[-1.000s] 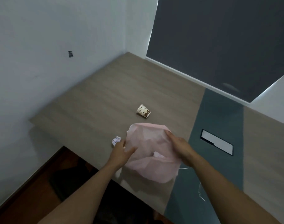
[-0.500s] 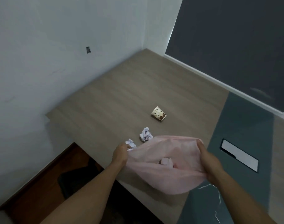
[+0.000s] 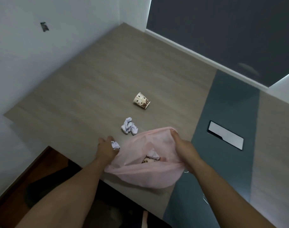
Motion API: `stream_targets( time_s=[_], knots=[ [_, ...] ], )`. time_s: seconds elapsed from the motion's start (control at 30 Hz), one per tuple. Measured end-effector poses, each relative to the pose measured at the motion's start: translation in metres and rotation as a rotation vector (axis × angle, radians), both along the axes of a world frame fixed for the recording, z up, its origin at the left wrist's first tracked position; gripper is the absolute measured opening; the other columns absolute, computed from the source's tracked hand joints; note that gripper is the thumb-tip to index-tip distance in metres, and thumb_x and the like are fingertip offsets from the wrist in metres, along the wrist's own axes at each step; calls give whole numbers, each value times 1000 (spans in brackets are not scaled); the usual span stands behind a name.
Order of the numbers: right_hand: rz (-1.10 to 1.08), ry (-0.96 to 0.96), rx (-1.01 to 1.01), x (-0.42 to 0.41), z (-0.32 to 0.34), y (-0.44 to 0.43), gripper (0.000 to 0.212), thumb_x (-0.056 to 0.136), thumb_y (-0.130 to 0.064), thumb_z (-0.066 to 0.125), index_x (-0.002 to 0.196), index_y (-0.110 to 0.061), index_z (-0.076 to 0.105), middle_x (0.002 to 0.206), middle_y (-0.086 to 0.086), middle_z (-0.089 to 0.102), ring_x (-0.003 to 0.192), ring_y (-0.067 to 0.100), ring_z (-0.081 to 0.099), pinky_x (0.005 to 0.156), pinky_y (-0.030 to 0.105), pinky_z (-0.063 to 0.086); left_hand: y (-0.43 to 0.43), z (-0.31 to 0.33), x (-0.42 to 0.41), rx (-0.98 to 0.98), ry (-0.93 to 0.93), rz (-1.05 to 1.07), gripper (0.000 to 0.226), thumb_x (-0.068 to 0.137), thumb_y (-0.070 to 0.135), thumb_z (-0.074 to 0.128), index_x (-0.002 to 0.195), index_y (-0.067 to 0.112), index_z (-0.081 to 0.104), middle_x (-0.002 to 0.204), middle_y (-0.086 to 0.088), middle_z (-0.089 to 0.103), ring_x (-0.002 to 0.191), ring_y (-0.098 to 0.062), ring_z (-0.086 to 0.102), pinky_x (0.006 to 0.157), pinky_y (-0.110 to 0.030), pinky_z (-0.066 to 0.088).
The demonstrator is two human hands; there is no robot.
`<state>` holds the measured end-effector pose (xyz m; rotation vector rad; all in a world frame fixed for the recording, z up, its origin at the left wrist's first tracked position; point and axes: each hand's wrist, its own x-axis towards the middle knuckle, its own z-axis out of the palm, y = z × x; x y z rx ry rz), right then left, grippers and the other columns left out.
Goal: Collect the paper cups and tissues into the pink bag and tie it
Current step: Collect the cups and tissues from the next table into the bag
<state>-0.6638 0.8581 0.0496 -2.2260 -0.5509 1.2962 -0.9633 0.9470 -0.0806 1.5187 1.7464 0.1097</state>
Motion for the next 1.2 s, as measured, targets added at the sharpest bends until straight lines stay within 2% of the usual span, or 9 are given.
stream_targets(
  time_s=[0.13,0.23,0.33,0.47,0.53,0.63,0.87,1.0,1.2],
  knots=[
    [13,-27,97,2,-4,4,42,105,-63,61,104,-26,80,96,-16,79,86,11,76,69,27,56,6,4,5,-146,-122,367,47,91,25,85,125,2,62,127,-28,63,110,-39,70,93,-41,59],
    [-51,51,155,1,-6,7,29,106,-50,67,91,-33,85,86,-14,84,72,9,80,55,23,61,15,19,7,-245,-521,554,33,91,17,76,116,5,58,104,-27,66,67,-22,70,56,-29,59],
    [-88,101,163,-2,-10,11,26,104,-52,69,98,-35,87,97,-10,86,91,17,82,81,37,68,30,46,9,-360,-1130,748,15,105,9,62,120,11,59,103,-15,66,79,-18,68,62,-26,65],
    [-124,122,200,-11,-9,16,26,103,-54,67,98,-35,85,105,-10,84,97,15,79,81,32,63,30,84,6,-701,-1501,380,39,90,17,78,129,14,75,119,-12,73,91,-20,73,79,-31,65],
    [-143,147,192,-16,-7,19,29,102,-54,67,98,-32,86,101,-8,85,96,18,81,85,35,65,22,89,10,-813,-1463,153,66,80,21,90,141,20,66,131,-10,72,99,-22,73,83,-33,64],
    [-142,185,185,-22,0,20,34,101,-53,67,105,-26,88,97,-4,87,89,18,84,79,34,66,6,90,35,-828,-1249,-2,55,82,22,92,128,25,63,127,-8,72,102,-20,73,88,-34,65],
    [-112,201,194,-26,7,17,33,98,-55,68,102,-30,89,95,-3,87,90,21,84,81,35,65,-29,48,87,-384,-839,245,39,88,16,91,113,16,60,93,-5,67,70,-10,70,73,-27,63],
    [-196,187,215,-21,4,20,40,102,-61,62,102,-30,86,88,-8,85,94,24,82,87,42,67,-38,38,88,-143,-566,-115,39,83,19,95,106,15,64,95,4,62,82,-7,57,73,-9,46],
    [-279,203,253,-14,3,32,40,104,-64,58,84,-44,86,81,-10,83,81,21,82,76,40,67,-14,38,76,-261,-309,-541,25,99,30,79,114,10,79,115,-4,77,102,-18,69,97,-33,55]
  ],
)
